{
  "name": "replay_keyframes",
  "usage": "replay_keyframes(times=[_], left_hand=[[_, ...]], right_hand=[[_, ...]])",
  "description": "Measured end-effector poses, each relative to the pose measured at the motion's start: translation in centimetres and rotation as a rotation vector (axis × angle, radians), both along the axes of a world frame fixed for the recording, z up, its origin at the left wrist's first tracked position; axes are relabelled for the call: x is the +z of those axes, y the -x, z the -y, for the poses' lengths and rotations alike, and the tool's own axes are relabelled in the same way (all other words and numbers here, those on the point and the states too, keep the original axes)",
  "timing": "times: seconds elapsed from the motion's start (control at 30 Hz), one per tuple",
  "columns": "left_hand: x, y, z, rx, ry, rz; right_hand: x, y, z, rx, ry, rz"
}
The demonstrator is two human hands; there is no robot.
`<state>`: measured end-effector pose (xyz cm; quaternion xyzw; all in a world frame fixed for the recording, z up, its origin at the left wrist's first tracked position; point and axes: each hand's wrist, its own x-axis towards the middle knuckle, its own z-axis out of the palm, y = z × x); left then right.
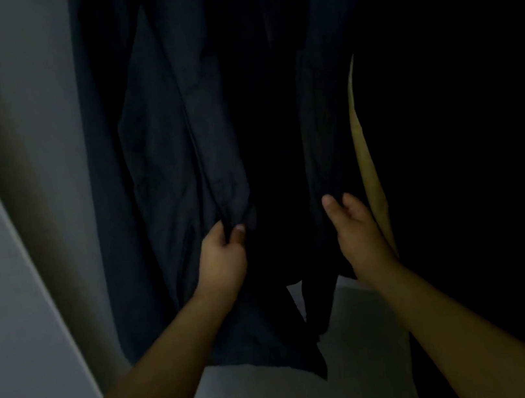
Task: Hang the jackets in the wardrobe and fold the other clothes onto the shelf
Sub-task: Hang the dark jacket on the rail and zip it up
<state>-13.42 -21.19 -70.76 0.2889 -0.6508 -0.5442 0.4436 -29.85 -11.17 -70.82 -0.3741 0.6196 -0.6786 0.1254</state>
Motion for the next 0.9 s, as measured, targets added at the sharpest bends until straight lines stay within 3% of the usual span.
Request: replay_keyframes(times=[0.1,0.13,0.27,0.37,0.5,0.63,0.8,0.9], left_hand=[[0.5,-3.5,-2.2,-0.039,-0.122,-0.187],[0.8,-4.9,-3.2,0.019,-0.031,-0.207],[1.4,-10.7,-8.0,0.283,0.636,-0.12],[1.8,-13.7,-10.1,0.323,0.865,0.019],[2.8,-15.5,-11.9,0.181,0.743,0.128],[3.9,-15.3,-13.8,0.105,0.614,0.288],[5.0,-15.1,-14.3,-0.05,0.437,0.117],[4.9,-14.3,-14.5,0.035,0.487,0.18]], right_hand=[[1.6,-3.4,-2.3,0.058,0.058,-0.056],[2.4,-4.6,-3.0,0.081,0.076,-0.076],[6.4,-8.6,-5.4,0.175,0.119,-0.04],[9.9,-11.5,-6.7,0.294,0.118,0.024],[13.2,-14.3,-8.0,0.445,0.118,0.078],[14.7,-15.7,-8.5,0.441,0.101,0.037],[15.6,-16.2,-8.8,0.359,0.065,-0.027],[15.8,-16.4,-9.1,0.331,0.052,-0.03]])
